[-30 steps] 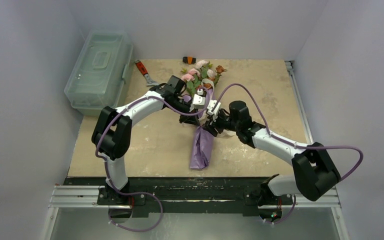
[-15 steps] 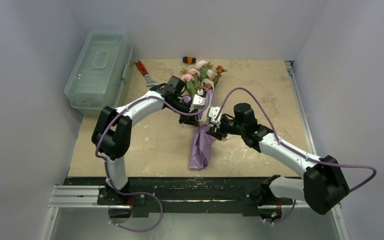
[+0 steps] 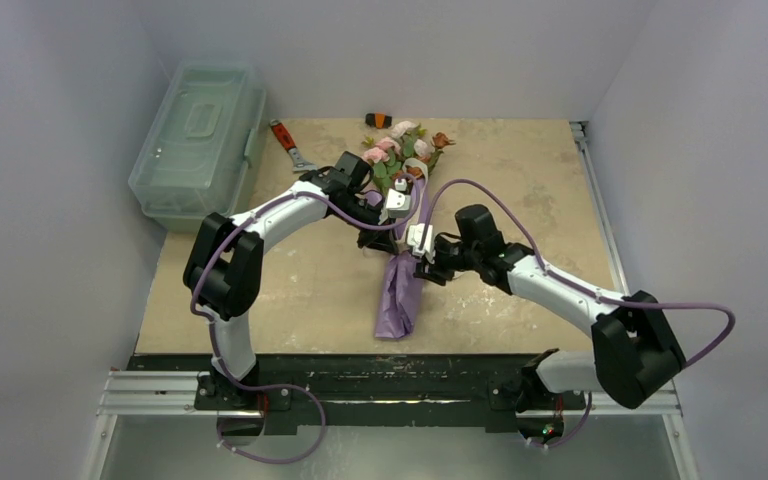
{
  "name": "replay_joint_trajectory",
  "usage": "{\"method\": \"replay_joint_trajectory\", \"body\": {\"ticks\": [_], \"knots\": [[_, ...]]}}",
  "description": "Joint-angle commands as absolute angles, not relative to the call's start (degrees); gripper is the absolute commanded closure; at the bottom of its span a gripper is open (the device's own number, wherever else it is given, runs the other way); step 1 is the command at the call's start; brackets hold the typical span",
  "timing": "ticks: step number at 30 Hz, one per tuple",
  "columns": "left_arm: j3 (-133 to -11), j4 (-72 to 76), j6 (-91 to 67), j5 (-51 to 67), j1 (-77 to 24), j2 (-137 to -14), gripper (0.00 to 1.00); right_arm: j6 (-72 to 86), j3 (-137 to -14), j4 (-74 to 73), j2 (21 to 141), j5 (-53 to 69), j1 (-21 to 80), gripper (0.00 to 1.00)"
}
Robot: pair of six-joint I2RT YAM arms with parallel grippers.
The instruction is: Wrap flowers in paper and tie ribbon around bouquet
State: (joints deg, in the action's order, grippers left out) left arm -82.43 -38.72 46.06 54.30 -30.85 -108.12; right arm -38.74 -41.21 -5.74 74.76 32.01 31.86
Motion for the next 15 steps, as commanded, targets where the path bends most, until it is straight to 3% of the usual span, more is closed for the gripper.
{"method": "replay_joint_trajectory", "body": {"ticks": [1,15], "knots": [[-84.5,-39.4,46.9,57.5,-31.1,-107.2,1.00,-42.7,-46.5,-4.1,77.0,29.4,31.9,0.52],[-84.6,-39.4,47.1,58.3,-31.2,-107.6,1.00,-44.2,-49.2,-5.4,79.0,29.1,31.9,0.54]]}}
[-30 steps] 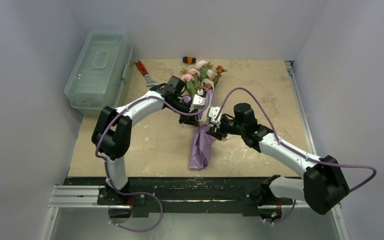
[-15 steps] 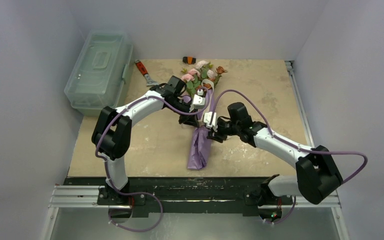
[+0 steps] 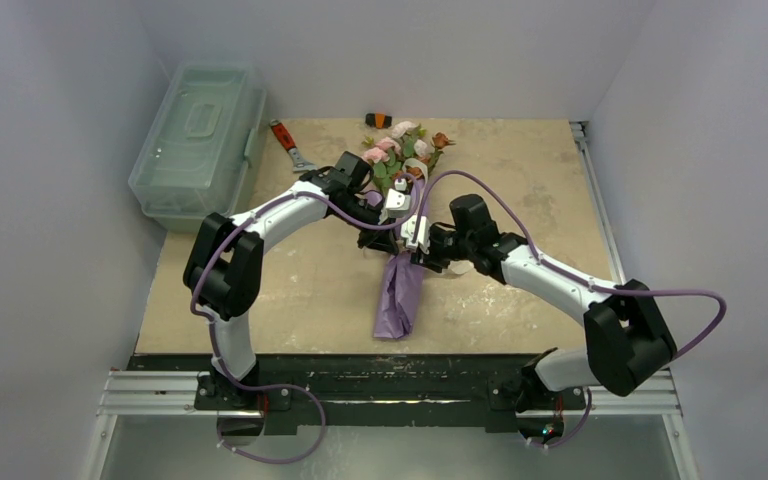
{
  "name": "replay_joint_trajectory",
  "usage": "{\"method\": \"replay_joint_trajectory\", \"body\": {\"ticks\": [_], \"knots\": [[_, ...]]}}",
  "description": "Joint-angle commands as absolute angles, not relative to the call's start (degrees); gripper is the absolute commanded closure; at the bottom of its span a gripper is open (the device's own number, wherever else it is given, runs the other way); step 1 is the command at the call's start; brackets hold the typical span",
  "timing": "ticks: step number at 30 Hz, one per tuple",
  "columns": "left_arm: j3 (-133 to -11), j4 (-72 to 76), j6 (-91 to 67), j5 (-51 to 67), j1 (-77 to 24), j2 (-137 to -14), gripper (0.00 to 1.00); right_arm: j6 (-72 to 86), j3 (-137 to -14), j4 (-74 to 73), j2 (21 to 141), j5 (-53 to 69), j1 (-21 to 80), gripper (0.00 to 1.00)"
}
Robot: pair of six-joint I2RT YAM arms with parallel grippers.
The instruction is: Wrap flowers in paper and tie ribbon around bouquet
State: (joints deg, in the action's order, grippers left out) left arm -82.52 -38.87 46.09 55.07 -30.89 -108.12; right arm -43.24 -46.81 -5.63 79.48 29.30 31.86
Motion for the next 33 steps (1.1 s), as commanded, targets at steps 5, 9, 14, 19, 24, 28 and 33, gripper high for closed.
{"method": "replay_joint_trajectory", "body": {"ticks": [5,9,14,19,24,28,33], "knots": [[-84.5,-39.4,47.3,58.9,-31.1,-107.6,1.00,-42.8,-49.0,-4.0,79.2,29.6,31.9,0.57],[-84.4,-39.4,47.2,59.0,-31.2,-107.5,1.00,-41.2,-49.3,-2.0,80.1,29.6,32.0,0.60],[-84.5,-39.4,47.1,59.1,-31.2,-107.6,1.00,-40.6,-50.5,-1.0,81.0,29.6,32.0,0.61],[-84.8,-39.2,46.9,59.1,-31.3,-107.8,1.00,-40.0,-50.9,-0.3,81.7,29.8,32.2,0.62],[-84.9,-39.3,46.9,59.2,-31.3,-108.0,1.00,-39.6,-50.7,-0.2,81.7,28.9,32.3,0.62],[-85.0,-39.3,47.0,59.4,-31.3,-108.2,1.00,-39.3,-50.6,1.2,81.8,29.0,32.3,0.63],[-85.2,-39.6,47.2,59.7,-31.3,-108.4,1.00,-38.7,-50.7,2.7,82.1,28.4,32.5,0.64]]}}
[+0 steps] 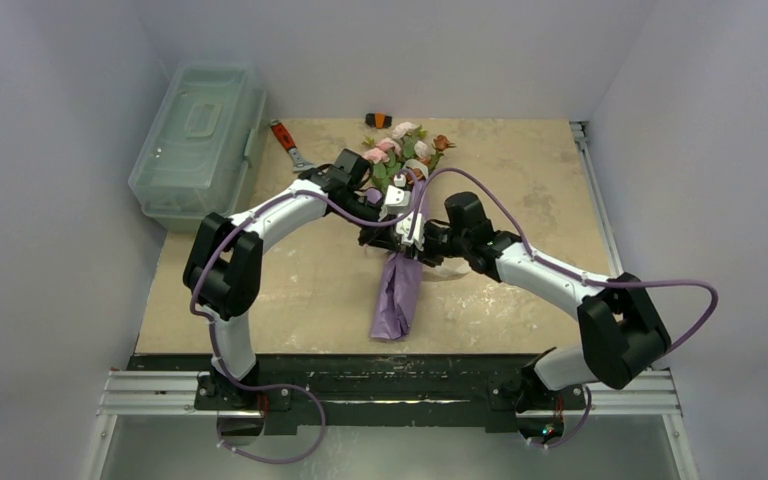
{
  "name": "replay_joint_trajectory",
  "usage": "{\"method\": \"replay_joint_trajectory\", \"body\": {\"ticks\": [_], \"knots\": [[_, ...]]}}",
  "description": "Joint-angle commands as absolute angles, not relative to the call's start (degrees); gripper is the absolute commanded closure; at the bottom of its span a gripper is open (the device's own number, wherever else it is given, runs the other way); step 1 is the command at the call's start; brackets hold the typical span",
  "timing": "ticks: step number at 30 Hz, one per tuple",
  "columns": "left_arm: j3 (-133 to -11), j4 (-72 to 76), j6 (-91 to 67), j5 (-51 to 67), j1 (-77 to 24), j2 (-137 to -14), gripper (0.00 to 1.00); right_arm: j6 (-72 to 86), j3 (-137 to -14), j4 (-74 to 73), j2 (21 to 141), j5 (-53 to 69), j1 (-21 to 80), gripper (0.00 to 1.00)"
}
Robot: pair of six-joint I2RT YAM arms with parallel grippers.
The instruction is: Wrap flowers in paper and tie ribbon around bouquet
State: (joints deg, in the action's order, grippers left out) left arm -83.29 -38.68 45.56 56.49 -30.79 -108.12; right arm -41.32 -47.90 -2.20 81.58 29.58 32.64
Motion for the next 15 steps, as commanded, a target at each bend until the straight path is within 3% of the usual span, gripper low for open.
{"method": "replay_joint_trajectory", "body": {"ticks": [1,8,15], "knots": [[-85.2,-39.8,47.3,59.7,-31.3,-108.5,1.00,-38.6,-50.7,2.9,82.1,28.2,32.5,0.64],[-85.4,-40.2,47.6,60.0,-31.3,-108.8,1.00,-38.0,-50.6,4.5,82.6,27.9,33.0,0.65],[-85.7,-40.7,47.9,60.0,-31.3,-109.1,1.00,-37.7,-50.6,5.5,83.1,26.7,33.2,0.75]]}}
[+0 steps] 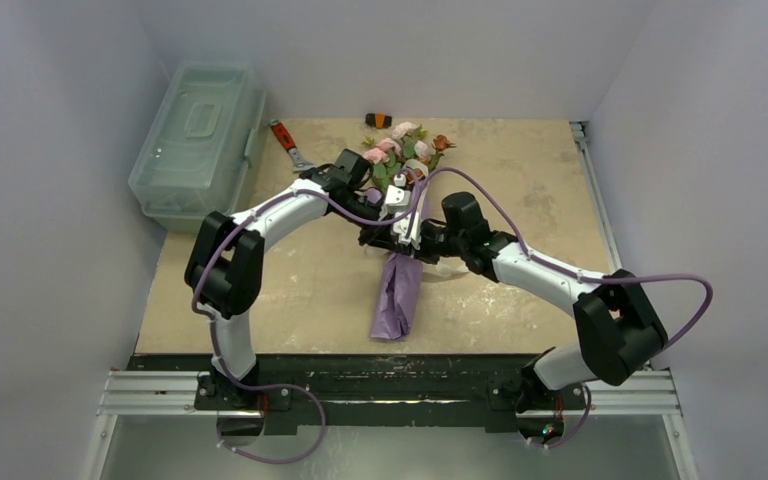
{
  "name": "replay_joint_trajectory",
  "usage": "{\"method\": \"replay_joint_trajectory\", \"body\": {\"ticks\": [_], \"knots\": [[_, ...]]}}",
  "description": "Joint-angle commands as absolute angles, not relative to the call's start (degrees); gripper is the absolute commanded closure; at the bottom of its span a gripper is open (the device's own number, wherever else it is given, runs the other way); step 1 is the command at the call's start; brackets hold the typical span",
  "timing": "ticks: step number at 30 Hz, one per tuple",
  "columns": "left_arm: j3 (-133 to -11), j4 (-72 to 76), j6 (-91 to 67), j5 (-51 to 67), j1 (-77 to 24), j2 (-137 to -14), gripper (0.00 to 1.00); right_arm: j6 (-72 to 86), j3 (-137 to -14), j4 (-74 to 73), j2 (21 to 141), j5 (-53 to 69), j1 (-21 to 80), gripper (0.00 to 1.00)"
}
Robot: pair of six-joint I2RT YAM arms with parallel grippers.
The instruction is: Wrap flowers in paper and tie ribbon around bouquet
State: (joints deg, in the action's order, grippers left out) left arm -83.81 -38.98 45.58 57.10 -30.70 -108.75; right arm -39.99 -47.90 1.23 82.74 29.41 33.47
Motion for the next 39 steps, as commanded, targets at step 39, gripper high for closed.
{"method": "replay_joint_trajectory", "body": {"ticks": [39], "knots": [[-83.2,-35.9,42.9,54.2,-31.6,-105.6,0.65,-37.5,-50.4,-2.0,80.0,25.9,33.2,1.00]]}}
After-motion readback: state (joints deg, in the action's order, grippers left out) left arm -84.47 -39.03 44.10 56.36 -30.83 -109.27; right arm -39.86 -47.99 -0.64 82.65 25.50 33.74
